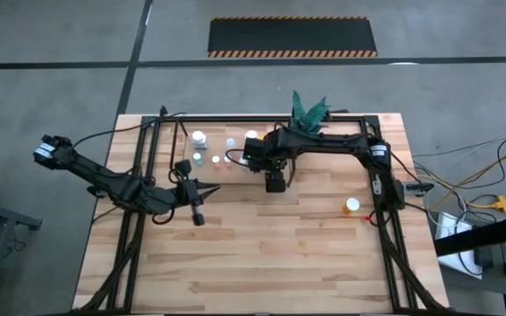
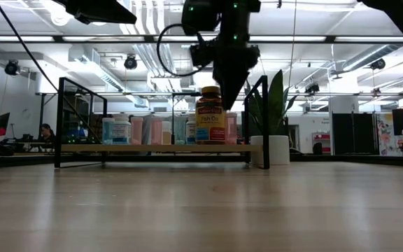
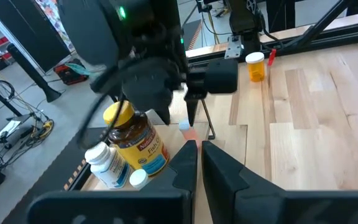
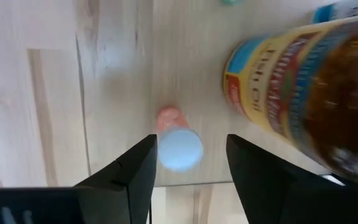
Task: Pick and place medicine bottles onto shelf by color
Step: Put the orange medicine bottle on the shelf
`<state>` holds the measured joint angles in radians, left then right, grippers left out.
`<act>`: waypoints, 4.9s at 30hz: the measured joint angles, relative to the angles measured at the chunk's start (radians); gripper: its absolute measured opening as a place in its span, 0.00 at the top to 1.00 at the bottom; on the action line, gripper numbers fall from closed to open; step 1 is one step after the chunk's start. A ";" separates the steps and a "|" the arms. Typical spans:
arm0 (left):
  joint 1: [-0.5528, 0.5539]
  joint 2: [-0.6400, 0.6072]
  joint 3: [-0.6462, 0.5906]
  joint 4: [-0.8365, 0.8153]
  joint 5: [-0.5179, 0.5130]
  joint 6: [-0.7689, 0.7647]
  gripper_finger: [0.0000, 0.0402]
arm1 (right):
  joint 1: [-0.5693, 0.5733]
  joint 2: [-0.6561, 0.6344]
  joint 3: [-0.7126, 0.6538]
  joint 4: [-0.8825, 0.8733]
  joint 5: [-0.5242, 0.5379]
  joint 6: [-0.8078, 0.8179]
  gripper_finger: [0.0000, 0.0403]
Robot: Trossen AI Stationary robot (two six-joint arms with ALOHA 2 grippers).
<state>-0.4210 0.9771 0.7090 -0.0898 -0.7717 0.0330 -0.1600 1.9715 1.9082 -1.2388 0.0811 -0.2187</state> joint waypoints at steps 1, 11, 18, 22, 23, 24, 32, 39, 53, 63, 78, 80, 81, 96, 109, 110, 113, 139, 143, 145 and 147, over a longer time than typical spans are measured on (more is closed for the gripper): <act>0.000 0.000 0.000 0.001 0.000 0.000 0.98 | 0.000 -0.006 0.010 -0.010 0.000 0.000 0.54; 0.000 0.071 0.000 0.163 0.036 0.028 0.98 | 0.089 -0.236 -0.066 -0.086 -0.002 0.127 0.60; 0.000 0.167 0.039 0.246 0.039 0.084 0.98 | 0.276 -0.526 -0.394 0.129 -0.007 0.365 0.66; 0.000 0.199 0.057 0.240 0.039 0.100 0.98 | 0.375 -0.674 -0.595 0.212 -0.002 0.633 0.69; 0.000 0.201 0.060 0.238 0.038 0.110 0.98 | 0.390 -0.704 -0.636 0.217 0.006 0.723 0.69; 0.000 0.204 0.066 0.239 0.038 0.113 0.98 | 0.402 -0.735 -0.677 0.219 0.025 0.818 0.68; 0.000 0.206 0.084 0.239 0.038 0.114 0.98 | 0.456 -0.894 -0.969 0.140 0.072 1.282 0.53; 0.000 0.208 0.084 0.238 0.038 0.124 0.98 | 0.454 -0.915 -1.092 -0.009 0.044 1.502 0.36; -0.001 0.210 0.081 0.238 0.038 0.131 0.98 | 0.457 -0.869 -1.152 -0.002 0.042 1.553 0.33; 0.000 0.210 0.074 0.238 0.038 0.131 0.98 | 0.457 -0.801 -1.185 0.105 0.012 1.505 0.40; 0.000 0.210 0.074 0.248 0.038 0.083 0.98 | 0.454 -0.722 -1.127 0.592 -0.002 1.281 0.50; 0.000 0.210 0.075 0.248 0.038 0.077 0.98 | 0.454 -0.668 -1.076 0.603 -0.002 1.227 0.50; 0.000 0.210 0.075 0.251 0.038 0.077 0.98 | 0.454 -0.634 -1.044 0.599 0.000 1.197 0.50; -0.059 0.203 0.078 0.266 0.038 0.078 0.98 | 0.396 -0.086 -0.358 0.374 0.027 0.417 0.50; -0.166 0.183 0.078 0.266 0.036 0.087 0.98 | 0.350 0.140 -0.065 0.235 0.024 0.259 0.49; -0.166 0.183 0.078 0.266 0.036 0.087 0.98 | 0.348 0.146 -0.056 0.234 0.022 0.258 0.48; -0.167 0.183 0.078 0.266 0.034 0.086 0.98 | 0.340 0.152 -0.034 0.224 0.016 0.248 0.42; -0.166 0.198 0.072 0.307 0.033 0.077 0.98 | 0.479 -0.536 -0.902 1.044 0.181 0.111 0.37; -0.166 0.262 0.076 0.396 0.033 0.080 0.98 | 0.481 -0.679 -1.137 1.354 0.183 0.073 0.40; -0.163 0.310 0.091 0.445 0.033 0.084 0.97 | 0.481 -0.737 -1.233 1.469 0.183 0.056 0.41; -0.163 0.364 0.115 0.449 0.034 0.082 0.94 | 0.481 -0.795 -1.309 1.546 0.183 0.036 0.42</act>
<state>-0.5836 1.3409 0.8236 0.3595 -0.7380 0.1153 0.3206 1.1769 0.5990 0.3074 0.2642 -0.1824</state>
